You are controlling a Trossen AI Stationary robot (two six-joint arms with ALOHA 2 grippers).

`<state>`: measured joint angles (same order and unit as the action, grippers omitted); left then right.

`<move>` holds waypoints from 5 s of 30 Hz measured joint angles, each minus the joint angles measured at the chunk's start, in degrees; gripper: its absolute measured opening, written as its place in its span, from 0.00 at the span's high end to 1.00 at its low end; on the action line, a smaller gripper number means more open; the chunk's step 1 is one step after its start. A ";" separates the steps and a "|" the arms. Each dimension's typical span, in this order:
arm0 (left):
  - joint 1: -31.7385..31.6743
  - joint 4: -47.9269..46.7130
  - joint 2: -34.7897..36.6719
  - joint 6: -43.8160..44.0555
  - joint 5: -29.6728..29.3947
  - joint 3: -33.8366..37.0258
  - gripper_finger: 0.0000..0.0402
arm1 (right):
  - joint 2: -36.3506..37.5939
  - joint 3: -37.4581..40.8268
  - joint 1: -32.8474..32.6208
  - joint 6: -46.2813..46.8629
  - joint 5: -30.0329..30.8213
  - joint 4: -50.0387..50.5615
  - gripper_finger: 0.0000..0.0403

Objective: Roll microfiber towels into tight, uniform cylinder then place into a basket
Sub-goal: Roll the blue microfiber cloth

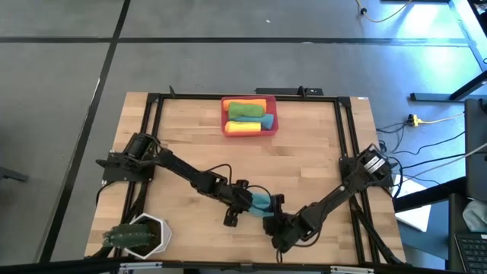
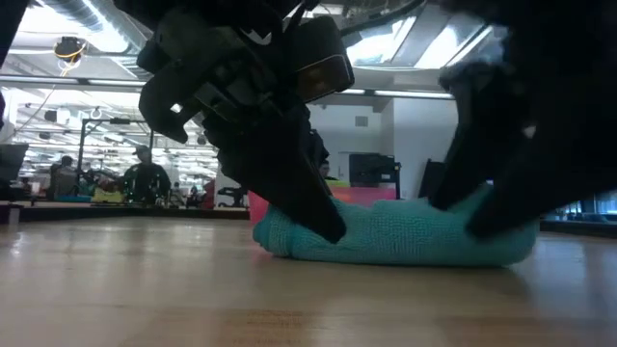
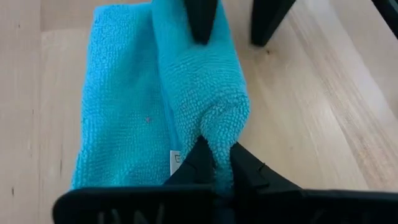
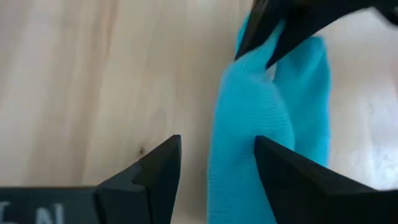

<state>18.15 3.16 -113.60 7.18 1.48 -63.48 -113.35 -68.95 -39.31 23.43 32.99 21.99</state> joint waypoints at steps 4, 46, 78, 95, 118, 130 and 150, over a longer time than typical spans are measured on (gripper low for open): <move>0.02 0.11 0.00 0.21 0.29 0.00 0.99 | -2.35 0.00 0.00 -0.17 1.69 0.01 0.49; -0.99 -5.81 2.37 6.77 5.41 -0.17 0.93 | 0.01 -0.11 3.01 15.57 -5.16 6.67 0.92; -7.30 -1.73 5.68 13.07 15.72 7.56 0.90 | 5.98 23.88 11.30 28.98 -23.68 -37.29 0.92; -5.49 -3.00 15.71 -0.15 1.82 7.78 0.56 | 5.89 24.00 11.55 32.04 -23.59 -36.32 0.92; 4.13 7.81 3.76 -11.22 -18.92 7.56 0.55 | 5.85 24.00 12.48 29.17 -24.26 -36.73 0.89; 2.73 7.43 1.22 -7.29 -13.88 7.41 0.55 | 6.39 18.21 12.45 18.60 -24.84 -28.47 0.48; 1.76 7.25 1.09 -4.19 -10.88 7.50 0.59 | 9.80 3.93 6.04 8.83 -4.04 -13.49 0.53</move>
<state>19.91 10.41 -112.51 3.00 -9.41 -55.99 -103.55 -65.01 -33.27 32.26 28.95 8.50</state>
